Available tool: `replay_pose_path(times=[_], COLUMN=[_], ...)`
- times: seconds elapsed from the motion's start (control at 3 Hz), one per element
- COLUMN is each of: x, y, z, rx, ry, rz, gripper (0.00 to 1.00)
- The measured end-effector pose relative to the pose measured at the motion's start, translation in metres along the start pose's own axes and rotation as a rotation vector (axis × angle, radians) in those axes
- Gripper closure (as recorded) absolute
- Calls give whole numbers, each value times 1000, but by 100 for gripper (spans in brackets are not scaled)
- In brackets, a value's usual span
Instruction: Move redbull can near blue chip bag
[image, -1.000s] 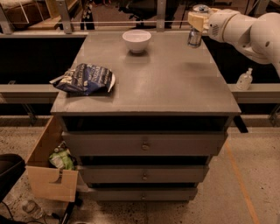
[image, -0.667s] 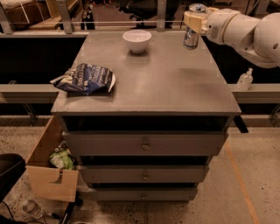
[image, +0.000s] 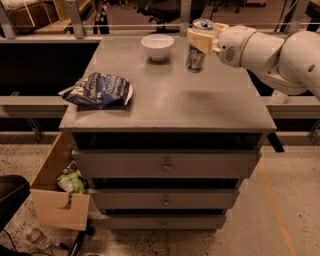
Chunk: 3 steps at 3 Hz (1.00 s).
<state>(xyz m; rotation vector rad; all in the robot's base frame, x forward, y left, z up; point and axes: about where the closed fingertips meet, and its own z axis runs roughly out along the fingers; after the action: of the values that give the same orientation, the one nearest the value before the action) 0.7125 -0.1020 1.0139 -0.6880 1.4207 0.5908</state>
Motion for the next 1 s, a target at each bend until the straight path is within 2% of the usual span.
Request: replay_pose_path(times=[0.33, 0.67, 1.0], x=[8, 26, 61], y=[55, 84, 101], z=[19, 35, 48], rx=[-149, -231, -287], ry=[-12, 2, 35], rz=[11, -4, -25], gripper=[100, 100, 100])
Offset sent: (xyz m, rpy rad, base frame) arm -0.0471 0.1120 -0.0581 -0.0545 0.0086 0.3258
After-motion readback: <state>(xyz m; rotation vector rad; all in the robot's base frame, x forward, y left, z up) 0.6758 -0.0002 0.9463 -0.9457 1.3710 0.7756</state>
